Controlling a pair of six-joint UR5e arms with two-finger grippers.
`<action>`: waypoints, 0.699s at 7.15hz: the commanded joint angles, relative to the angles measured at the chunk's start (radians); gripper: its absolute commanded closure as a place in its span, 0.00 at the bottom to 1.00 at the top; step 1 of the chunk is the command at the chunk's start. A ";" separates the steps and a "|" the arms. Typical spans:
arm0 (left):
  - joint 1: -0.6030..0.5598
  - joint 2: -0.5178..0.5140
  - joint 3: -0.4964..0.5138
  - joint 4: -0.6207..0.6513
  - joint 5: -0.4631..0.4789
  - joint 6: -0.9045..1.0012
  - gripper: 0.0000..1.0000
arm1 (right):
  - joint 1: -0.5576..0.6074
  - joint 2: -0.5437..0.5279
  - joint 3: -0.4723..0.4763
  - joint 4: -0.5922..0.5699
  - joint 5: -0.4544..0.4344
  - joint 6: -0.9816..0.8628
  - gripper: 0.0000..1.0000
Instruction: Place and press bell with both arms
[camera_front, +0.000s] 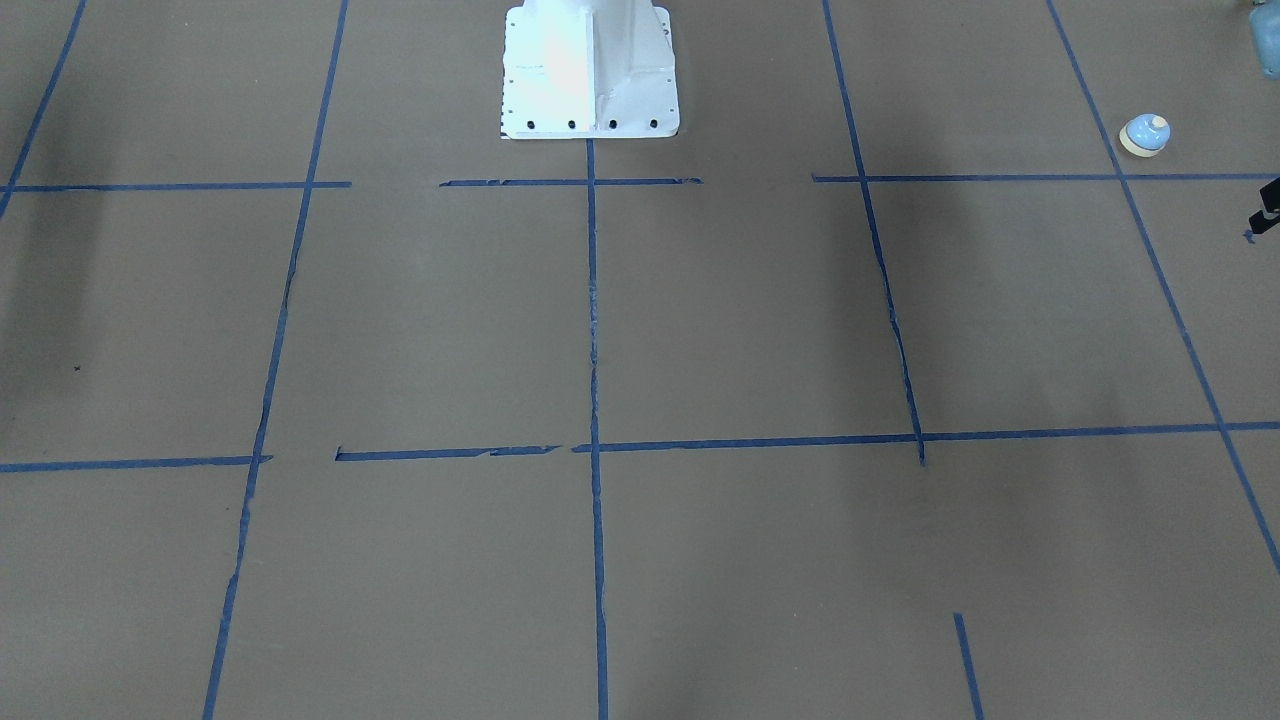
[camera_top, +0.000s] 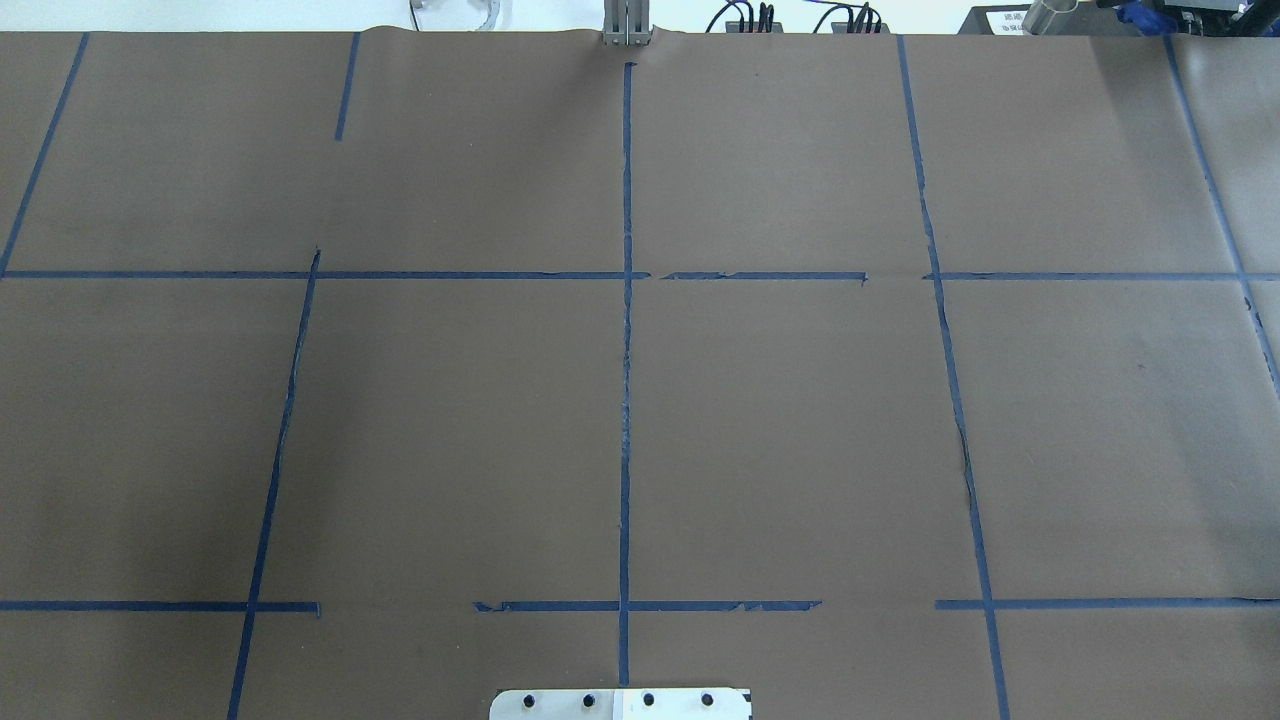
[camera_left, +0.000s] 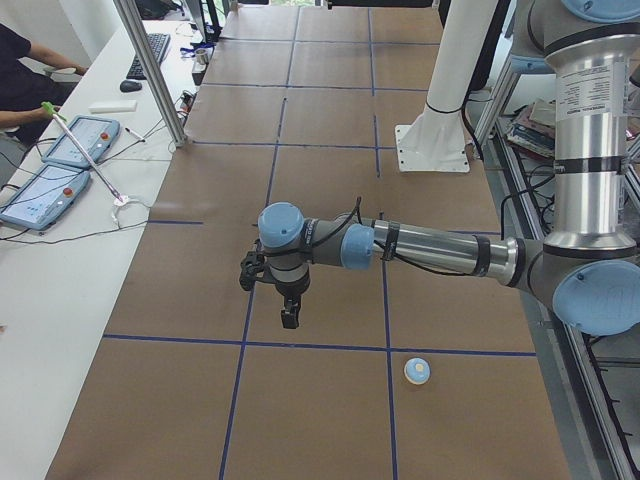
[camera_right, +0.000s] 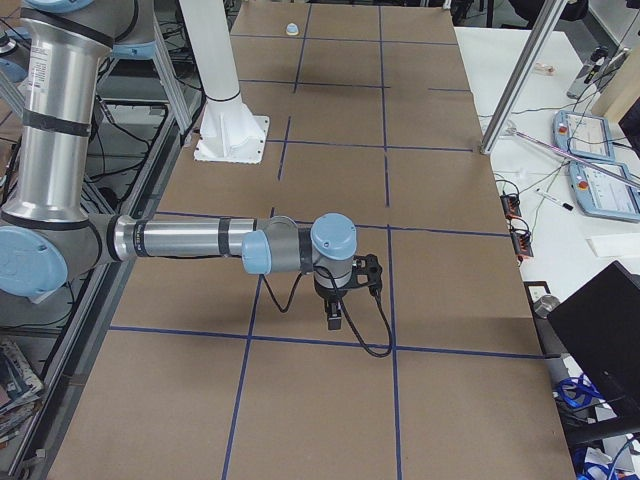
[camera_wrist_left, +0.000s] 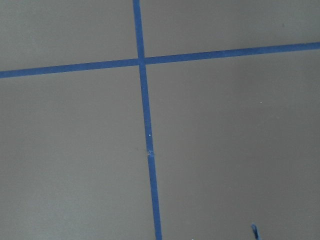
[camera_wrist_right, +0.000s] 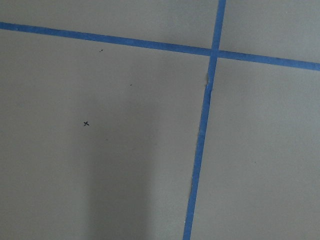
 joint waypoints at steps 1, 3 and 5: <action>-0.005 0.024 0.015 -0.002 0.005 0.002 0.00 | 0.027 -0.005 0.017 -0.006 0.018 -0.001 0.00; -0.005 0.041 0.007 -0.002 0.003 0.001 0.00 | 0.007 -0.003 0.071 -0.102 0.007 -0.001 0.00; -0.005 0.040 0.004 -0.002 0.003 -0.002 0.00 | -0.004 -0.008 0.077 -0.113 -0.037 -0.001 0.00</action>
